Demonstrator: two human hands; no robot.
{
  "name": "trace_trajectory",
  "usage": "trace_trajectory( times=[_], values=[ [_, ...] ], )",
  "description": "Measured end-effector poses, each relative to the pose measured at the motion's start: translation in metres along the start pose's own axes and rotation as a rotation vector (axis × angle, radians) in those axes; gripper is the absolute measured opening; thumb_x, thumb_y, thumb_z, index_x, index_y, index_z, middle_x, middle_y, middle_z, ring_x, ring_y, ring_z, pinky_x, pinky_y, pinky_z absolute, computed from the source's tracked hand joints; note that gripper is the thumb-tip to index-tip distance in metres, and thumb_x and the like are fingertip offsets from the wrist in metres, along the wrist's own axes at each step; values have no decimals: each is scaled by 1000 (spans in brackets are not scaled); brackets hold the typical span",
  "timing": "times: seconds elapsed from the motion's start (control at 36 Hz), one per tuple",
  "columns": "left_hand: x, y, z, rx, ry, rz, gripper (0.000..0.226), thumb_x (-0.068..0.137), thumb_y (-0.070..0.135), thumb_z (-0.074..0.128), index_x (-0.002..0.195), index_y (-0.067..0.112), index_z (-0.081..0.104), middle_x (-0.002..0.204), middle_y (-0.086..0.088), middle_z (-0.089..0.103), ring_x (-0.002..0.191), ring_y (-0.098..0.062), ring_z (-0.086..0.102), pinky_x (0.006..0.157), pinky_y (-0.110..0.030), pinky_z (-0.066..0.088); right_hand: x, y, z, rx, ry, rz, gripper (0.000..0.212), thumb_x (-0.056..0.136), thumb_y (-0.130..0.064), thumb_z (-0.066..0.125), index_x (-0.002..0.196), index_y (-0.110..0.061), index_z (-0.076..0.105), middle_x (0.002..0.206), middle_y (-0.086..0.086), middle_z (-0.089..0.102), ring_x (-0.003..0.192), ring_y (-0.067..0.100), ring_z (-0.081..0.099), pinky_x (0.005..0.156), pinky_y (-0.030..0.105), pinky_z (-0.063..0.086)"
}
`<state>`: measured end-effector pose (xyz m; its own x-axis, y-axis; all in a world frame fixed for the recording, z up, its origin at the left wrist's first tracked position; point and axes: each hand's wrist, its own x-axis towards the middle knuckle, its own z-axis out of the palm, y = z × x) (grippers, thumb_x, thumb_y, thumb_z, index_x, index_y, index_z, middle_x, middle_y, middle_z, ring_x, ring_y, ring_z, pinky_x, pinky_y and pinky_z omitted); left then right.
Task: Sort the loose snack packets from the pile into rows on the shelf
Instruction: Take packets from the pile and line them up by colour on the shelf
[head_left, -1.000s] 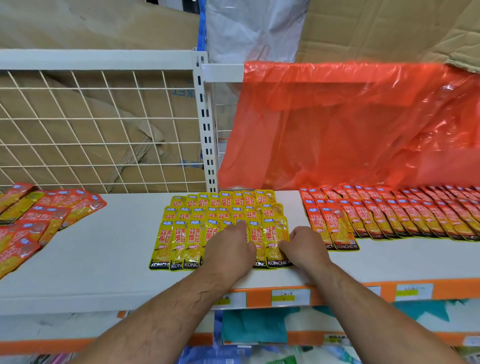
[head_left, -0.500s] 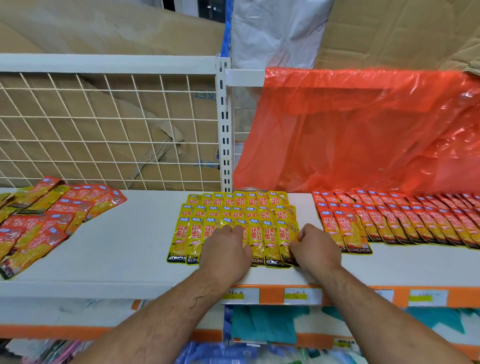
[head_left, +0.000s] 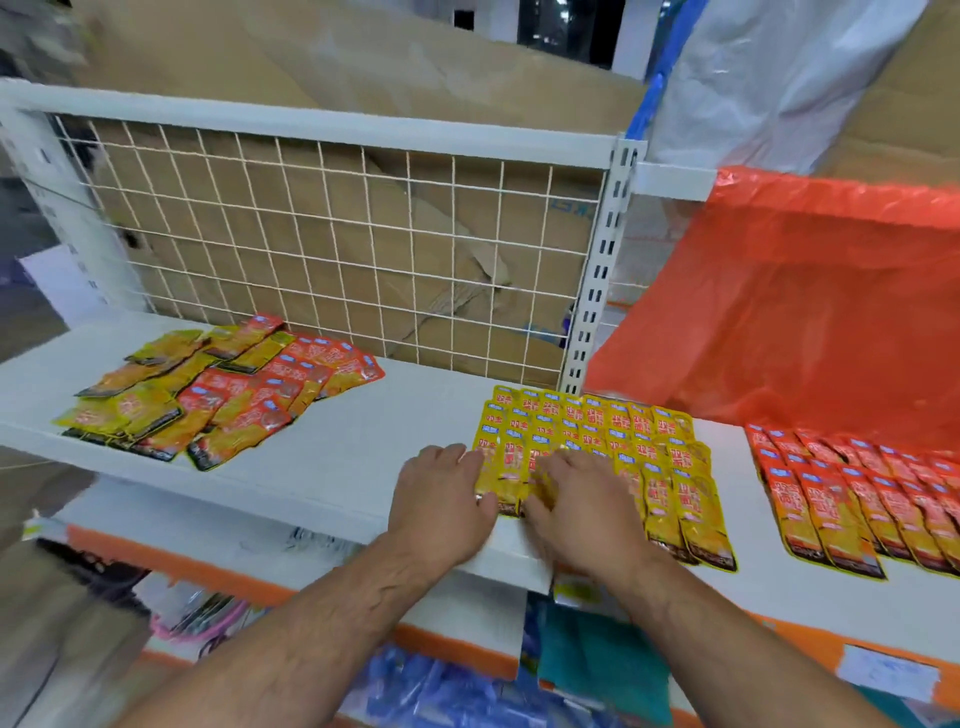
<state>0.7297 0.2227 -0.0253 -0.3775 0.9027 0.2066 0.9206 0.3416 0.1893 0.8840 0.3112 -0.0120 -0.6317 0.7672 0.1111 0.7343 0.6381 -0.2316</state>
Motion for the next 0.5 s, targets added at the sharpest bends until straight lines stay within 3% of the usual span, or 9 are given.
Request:
trace_trajectory(
  times=[0.08, 0.19, 0.28, 0.5],
  values=[
    [-3, -38, -8, -21, 24, -41, 57, 75, 52, 40, 107, 18, 71, 104, -3, 70, 93, -28, 64, 80, -38, 53, 14, -34, 5, -12, -27, -42, 49, 88, -44, 55, 133, -24, 56, 136, 1, 55, 125, 28, 46, 102, 40, 42],
    [-7, -89, -24, -30, -12, -80, 56, 89, 49, 44, 137, 20, 53, 138, -2, 55, 124, -25, 49, 104, -36, 37, 38, -82, 17, -13, -44, -97, 55, 87, -43, 56, 140, -27, 51, 142, -1, 51, 130, 24, 43, 108, 32, 35],
    [-7, -134, -32, -27, -3, -97, 58, 93, 49, 44, 144, 23, 44, 148, 0, 45, 133, -22, 40, 111, -34, 28, 57, -122, 29, -9, -59, -128, 58, 85, -42, 58, 141, -26, 51, 143, 0, 51, 130, 25, 44, 110, 33, 35],
    [-2, -248, -46, -61, -20, -128, 55, 91, 49, 47, 141, 26, 46, 140, 2, 50, 128, -23, 43, 107, -36, 33, 97, -226, 62, -24, -68, -137, 56, 88, -46, 54, 142, -32, 48, 145, -7, 48, 132, 22, 41, 104, 33, 38]
  ],
)
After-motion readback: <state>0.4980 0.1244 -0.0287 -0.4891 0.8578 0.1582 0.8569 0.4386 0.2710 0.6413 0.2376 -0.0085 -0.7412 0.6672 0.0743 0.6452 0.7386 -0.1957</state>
